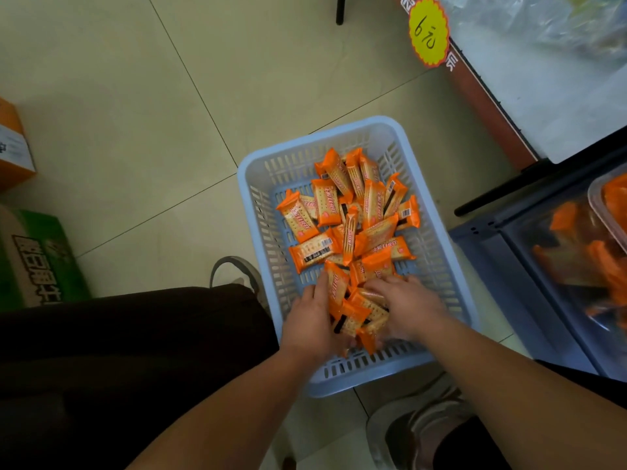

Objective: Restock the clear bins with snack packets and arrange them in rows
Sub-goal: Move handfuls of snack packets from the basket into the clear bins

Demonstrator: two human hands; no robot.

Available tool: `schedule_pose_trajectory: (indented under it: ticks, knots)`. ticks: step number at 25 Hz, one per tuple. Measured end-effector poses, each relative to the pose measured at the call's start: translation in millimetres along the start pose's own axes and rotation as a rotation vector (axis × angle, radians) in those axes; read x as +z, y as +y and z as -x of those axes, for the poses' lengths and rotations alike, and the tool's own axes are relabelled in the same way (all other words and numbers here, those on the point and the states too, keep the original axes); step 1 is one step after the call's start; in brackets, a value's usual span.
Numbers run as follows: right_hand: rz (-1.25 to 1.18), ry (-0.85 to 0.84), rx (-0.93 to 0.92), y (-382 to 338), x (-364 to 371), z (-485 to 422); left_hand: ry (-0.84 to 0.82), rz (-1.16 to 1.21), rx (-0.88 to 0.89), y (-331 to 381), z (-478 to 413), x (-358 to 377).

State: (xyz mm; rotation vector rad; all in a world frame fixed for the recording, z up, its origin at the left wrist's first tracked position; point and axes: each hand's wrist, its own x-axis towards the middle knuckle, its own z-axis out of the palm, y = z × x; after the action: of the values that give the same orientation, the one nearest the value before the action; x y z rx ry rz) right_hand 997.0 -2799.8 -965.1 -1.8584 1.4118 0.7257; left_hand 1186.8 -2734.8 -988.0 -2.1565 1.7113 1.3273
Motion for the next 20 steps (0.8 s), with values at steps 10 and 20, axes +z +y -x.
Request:
schedule_pose_trajectory:
  ticks: [10,20]
  knots:
    - [-0.543,0.210,0.102,20,1,-3,0.182,0.247,0.010,22,-12,-41]
    - [-0.894,0.263,0.237,18,-25,21,0.258,0.282,-0.017,37,-7,-65]
